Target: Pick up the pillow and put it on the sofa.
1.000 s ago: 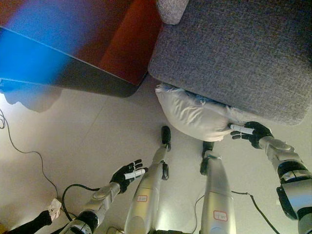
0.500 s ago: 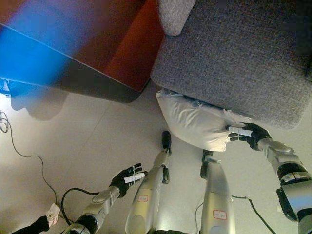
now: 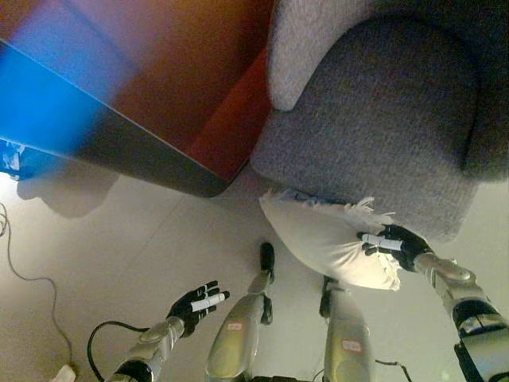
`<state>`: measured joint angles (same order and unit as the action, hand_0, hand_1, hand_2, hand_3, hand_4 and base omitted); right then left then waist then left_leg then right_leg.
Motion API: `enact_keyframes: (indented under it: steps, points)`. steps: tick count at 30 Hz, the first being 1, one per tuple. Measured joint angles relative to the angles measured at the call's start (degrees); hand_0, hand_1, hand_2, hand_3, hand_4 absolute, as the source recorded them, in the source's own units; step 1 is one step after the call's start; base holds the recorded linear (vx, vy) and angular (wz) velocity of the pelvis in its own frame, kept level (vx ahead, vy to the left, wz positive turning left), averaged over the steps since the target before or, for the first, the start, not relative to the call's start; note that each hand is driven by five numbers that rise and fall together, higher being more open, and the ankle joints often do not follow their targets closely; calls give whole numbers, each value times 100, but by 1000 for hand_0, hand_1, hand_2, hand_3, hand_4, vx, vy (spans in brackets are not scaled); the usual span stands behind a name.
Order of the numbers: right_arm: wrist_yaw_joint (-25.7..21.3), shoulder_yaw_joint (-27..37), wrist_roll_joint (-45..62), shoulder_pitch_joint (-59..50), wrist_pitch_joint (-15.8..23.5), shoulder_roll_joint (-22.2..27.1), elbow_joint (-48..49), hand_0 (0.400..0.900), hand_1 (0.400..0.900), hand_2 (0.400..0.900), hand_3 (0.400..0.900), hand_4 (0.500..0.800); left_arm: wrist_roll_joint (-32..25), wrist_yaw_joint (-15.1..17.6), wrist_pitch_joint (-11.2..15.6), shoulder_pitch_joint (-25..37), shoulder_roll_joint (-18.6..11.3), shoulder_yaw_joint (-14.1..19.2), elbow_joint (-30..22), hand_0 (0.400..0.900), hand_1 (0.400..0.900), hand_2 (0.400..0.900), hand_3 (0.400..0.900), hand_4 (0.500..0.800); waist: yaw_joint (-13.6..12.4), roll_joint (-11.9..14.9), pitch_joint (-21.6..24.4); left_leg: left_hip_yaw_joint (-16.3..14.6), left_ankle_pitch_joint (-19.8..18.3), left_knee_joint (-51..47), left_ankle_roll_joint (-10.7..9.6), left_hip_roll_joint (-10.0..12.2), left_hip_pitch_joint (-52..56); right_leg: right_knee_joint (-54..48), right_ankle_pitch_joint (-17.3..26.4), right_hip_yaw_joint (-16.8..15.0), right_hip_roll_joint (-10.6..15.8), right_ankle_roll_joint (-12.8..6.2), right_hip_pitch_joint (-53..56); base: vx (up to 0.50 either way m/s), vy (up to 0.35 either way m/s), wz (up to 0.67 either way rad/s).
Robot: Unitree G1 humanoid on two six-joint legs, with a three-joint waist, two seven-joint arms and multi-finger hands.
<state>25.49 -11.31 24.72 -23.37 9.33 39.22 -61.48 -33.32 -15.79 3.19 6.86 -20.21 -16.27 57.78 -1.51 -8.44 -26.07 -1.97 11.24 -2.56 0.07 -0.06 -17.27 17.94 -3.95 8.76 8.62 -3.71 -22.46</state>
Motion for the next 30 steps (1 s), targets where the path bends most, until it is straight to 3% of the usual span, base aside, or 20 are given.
enact_keyframes:
  steps: [6,10,15,22,30]
  points:
    - [164,42,-148,836,-63,-180,868,400,400,400,400,500,328,-66,-60,-510,-15,242,471,900,900,900,900,800,155,575,625,-105,-188,-202,-3,77,645,-1008,287,1,-160,-65,991,135,2,-9]
    - [383,39,-541,1253,-328,-245,1405,400,400,400,400,500,489,-53,-117,-670,-24,373,654,900,900,900,900,800,285,829,997,-119,-322,-204,-5,67,950,-1721,536,63,-200,-98,1645,144,13,-4]
    - [660,39,-740,1555,-757,-192,2064,400,400,400,400,500,668,-7,-323,-867,-1,506,690,900,900,900,900,800,308,920,1423,-199,-487,-211,-57,49,1292,-2223,684,25,-214,-116,2190,117,31,-1]
    - [1071,41,-742,1501,-1400,359,3018,400,400,400,400,500,875,58,-561,-1004,158,700,876,900,900,900,900,800,320,998,1650,-246,-533,-211,-28,39,1593,-2289,698,-20,-207,-117,2503,72,19,0]
    - [1340,-9,-217,600,-2062,1108,2977,400,400,400,400,500,895,164,-595,-1047,238,767,1156,900,900,900,900,800,316,1158,1841,-261,-575,-267,-23,38,1718,-2288,680,-33,-198,-146,2626,48,-4,2]
